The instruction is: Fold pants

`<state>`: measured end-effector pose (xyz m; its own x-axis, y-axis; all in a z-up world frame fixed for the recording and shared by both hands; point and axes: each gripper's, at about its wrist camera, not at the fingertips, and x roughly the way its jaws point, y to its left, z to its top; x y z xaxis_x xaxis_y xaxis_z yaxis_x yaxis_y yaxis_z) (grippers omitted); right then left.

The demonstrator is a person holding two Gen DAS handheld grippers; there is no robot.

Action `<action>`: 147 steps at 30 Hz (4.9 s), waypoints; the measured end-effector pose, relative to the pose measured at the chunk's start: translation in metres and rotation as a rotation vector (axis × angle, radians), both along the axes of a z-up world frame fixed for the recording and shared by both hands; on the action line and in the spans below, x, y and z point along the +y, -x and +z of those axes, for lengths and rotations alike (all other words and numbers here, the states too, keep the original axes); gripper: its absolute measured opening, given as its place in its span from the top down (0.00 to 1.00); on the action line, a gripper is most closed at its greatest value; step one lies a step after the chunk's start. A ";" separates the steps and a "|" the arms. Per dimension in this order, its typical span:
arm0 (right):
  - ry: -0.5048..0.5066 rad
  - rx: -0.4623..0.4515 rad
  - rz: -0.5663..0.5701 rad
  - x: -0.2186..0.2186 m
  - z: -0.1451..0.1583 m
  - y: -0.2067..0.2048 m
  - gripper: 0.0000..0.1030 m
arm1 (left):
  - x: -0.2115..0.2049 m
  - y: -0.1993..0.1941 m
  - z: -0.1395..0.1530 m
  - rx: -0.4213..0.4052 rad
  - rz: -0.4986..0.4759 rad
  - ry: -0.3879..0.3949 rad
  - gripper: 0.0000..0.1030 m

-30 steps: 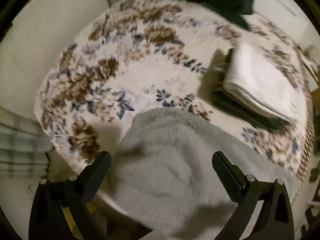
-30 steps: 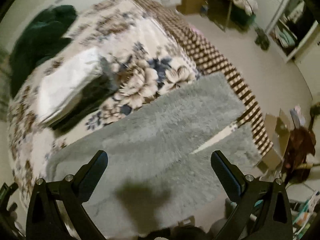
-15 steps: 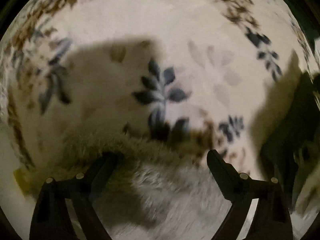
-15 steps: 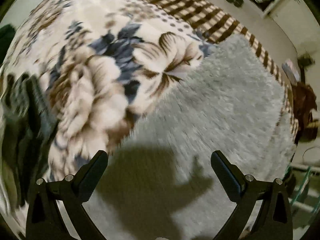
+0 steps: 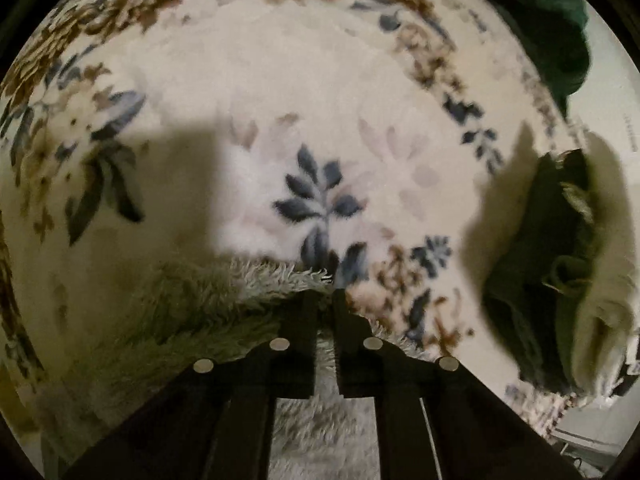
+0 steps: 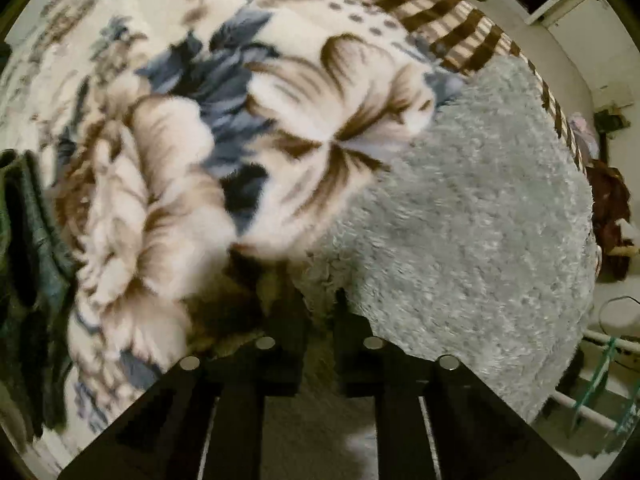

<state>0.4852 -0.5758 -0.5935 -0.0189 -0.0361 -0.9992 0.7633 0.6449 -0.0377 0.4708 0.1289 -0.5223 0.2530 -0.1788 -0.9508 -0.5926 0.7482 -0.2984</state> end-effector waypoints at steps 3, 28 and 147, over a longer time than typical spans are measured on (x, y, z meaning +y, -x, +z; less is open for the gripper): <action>-0.006 -0.061 0.025 -0.002 0.026 0.021 0.92 | -0.002 0.021 0.029 -0.056 -0.019 0.009 0.96; -0.158 -0.088 0.087 -0.065 0.060 0.251 0.96 | 0.022 0.204 0.044 -0.165 0.188 0.263 0.24; -0.276 -0.208 -0.088 -0.099 0.015 0.297 0.47 | -0.416 0.244 -0.053 -0.081 -0.937 -0.311 0.00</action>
<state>0.1884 -0.6746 -0.5785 0.1949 0.2282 -0.9539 0.7897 0.5404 0.2906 0.2264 -0.2873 -0.5749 0.2033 -0.0853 -0.9754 0.2920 0.9562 -0.0228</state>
